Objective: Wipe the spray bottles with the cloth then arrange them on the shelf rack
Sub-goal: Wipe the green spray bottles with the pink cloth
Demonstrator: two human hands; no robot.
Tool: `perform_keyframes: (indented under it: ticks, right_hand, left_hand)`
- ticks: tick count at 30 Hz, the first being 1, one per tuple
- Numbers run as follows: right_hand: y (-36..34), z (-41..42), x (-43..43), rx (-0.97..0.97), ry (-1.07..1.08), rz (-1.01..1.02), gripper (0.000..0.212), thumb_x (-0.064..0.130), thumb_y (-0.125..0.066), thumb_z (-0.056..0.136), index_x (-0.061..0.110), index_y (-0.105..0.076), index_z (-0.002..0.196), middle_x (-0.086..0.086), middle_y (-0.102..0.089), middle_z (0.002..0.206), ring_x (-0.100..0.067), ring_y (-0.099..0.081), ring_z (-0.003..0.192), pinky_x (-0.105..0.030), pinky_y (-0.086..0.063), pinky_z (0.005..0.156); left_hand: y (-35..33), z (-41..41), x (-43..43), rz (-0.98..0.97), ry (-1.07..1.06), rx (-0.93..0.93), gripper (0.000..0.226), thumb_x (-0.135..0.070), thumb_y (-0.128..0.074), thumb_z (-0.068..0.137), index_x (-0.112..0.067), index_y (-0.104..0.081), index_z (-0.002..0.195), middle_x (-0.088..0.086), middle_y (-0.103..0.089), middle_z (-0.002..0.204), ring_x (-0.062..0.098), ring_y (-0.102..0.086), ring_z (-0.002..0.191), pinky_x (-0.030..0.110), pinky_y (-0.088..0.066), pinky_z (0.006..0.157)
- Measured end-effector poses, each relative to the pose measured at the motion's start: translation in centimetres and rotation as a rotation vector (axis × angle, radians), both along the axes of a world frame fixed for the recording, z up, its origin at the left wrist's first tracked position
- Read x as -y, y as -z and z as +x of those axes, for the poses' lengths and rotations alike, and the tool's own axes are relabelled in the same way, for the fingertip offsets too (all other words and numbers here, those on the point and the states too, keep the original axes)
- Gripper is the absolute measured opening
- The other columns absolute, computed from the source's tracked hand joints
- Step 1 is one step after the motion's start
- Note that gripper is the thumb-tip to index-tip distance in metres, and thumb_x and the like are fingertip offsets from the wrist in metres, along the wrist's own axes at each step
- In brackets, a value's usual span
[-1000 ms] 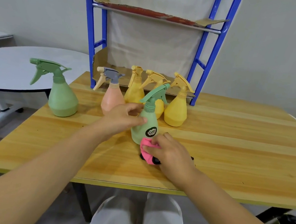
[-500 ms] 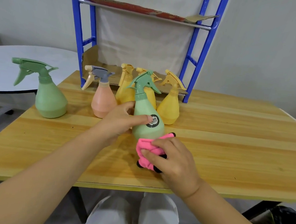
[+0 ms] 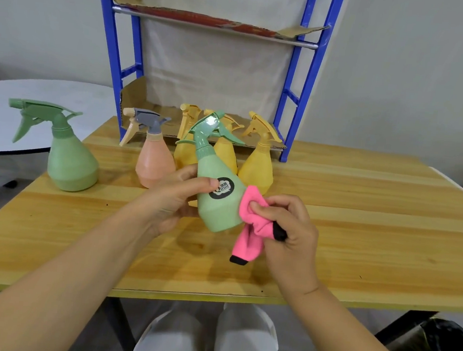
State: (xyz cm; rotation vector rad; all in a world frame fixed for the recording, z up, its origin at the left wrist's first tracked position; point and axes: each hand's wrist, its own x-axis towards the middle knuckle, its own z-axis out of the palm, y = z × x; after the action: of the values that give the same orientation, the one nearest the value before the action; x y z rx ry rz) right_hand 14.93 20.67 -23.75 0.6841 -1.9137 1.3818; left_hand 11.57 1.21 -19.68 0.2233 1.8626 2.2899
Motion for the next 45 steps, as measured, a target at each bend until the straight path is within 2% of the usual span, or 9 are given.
perform_keyframes:
  ticks: [4, 11, 15, 19, 23, 26, 30, 37, 45]
  right_hand:
    - [-0.4, 0.4, 0.2, 0.066, -0.039, -0.116, 0.035, -0.007, -0.067, 0.069, 0.015, -0.068, 0.097, 0.001, -0.057, 0.095, -0.010, -0.058, 0.092, -0.017, -0.046, 0.079]
    - [-0.6, 0.5, 0.6, 0.101, 0.027, -0.167, 0.048, -0.018, -0.064, 0.067, 0.016, -0.069, 0.101, -0.001, -0.058, 0.096, -0.013, -0.058, 0.093, -0.021, -0.047, 0.080]
    - [-1.1, 0.9, 0.9, -0.151, 0.147, 0.135, 0.036, 0.003, -0.073, 0.075, 0.015, -0.068, 0.109, -0.004, -0.055, 0.099, -0.025, -0.053, 0.091, -0.025, -0.044, 0.076]
    - [-0.5, 1.2, 1.8, -0.314, 0.310, 0.449, 0.027, 0.014, -0.067, 0.083, 0.018, -0.071, 0.110, 0.000, -0.051, 0.102, -0.022, -0.046, 0.087, -0.025, -0.040, 0.065]
    - [0.4, 0.8, 1.9, -0.430, 0.386, 0.596, 0.024, 0.012, -0.060, 0.088, 0.017, -0.071, 0.109, -0.002, -0.049, 0.102, -0.024, -0.045, 0.084, -0.024, -0.036, 0.067]
    - [0.6, 0.8, 2.1, -0.491, 0.401, 0.647, 0.020, 0.011, -0.062, 0.088, 0.015, -0.072, 0.104, -0.001, -0.046, 0.101, -0.024, -0.046, 0.080, -0.028, -0.043, 0.061]
    - [0.8, 0.5, 1.8, -0.462, 0.391, 0.649, 0.020, 0.014, -0.058, 0.091, 0.012, -0.072, 0.106, -0.001, -0.047, 0.101, -0.023, -0.047, 0.081, -0.032, -0.046, 0.059]
    - [0.4, 0.4, 1.3, -0.497, 0.388, 0.584, 0.021, 0.013, -0.061, 0.091, 0.013, -0.070, 0.110, -0.002, -0.048, 0.099, -0.024, -0.048, 0.083, -0.025, -0.039, 0.063]
    - [-0.2, -0.1, 0.5, -0.574, 0.393, 0.571, 0.025, 0.012, -0.069, 0.086, 0.014, -0.069, 0.111, -0.004, -0.049, 0.099, -0.023, -0.047, 0.083, -0.023, -0.038, 0.067]
  left_hand:
    - [0.0, 0.2, 0.0, 0.055, 0.007, 0.030, 0.063, -0.029, -0.075, 0.054, -0.015, -0.060, 0.114, 0.007, -0.069, 0.106, 0.021, -0.064, 0.094, 0.035, -0.058, 0.064]
    - [-0.3, 0.4, -0.3, 0.089, -0.038, 0.071, 0.041, -0.033, -0.066, 0.066, -0.021, -0.062, 0.105, 0.002, -0.070, 0.102, 0.020, -0.064, 0.096, 0.041, -0.057, 0.070]
    - [-0.8, 0.5, -0.8, -0.010, -0.110, 0.064, 0.053, -0.036, -0.076, 0.068, -0.021, -0.057, 0.116, 0.003, -0.069, 0.109, 0.024, -0.063, 0.104, 0.048, -0.055, 0.078]
    - [-1.2, 0.7, -1.6, -0.012, -0.226, 0.081, 0.048, -0.035, -0.072, 0.075, -0.019, -0.056, 0.117, 0.003, -0.068, 0.106, 0.021, -0.065, 0.097, 0.038, -0.058, 0.063]
    - [-1.3, 1.1, -2.5, 0.049, -0.323, 0.116, 0.045, -0.034, -0.075, 0.074, -0.023, -0.055, 0.112, 0.000, -0.067, 0.104, 0.016, -0.066, 0.087, 0.032, -0.055, 0.053]
    - [-1.5, 1.2, -2.9, 0.113, -0.354, 0.143, 0.036, -0.036, -0.075, 0.073, -0.027, -0.055, 0.102, -0.002, -0.067, 0.101, 0.017, -0.064, 0.088, 0.035, -0.056, 0.064]
    - [-2.0, 1.2, -3.3, 0.171, -0.363, 0.188, 0.036, -0.040, -0.075, 0.072, -0.025, -0.058, 0.100, -0.002, -0.067, 0.100, 0.020, -0.061, 0.098, 0.040, -0.051, 0.088]
    - [-3.0, 1.2, -3.8, 0.376, -0.255, 0.192, 0.031, -0.028, -0.063, 0.084, -0.019, -0.056, 0.114, 0.004, -0.065, 0.114, 0.021, -0.061, 0.104, 0.041, -0.054, 0.083]
    - [-2.4, 0.9, -3.5, 0.299, -0.302, 0.198, 0.027, -0.037, -0.065, 0.083, -0.021, -0.058, 0.103, 0.005, -0.066, 0.108, 0.025, -0.064, 0.096, 0.039, -0.055, 0.070]
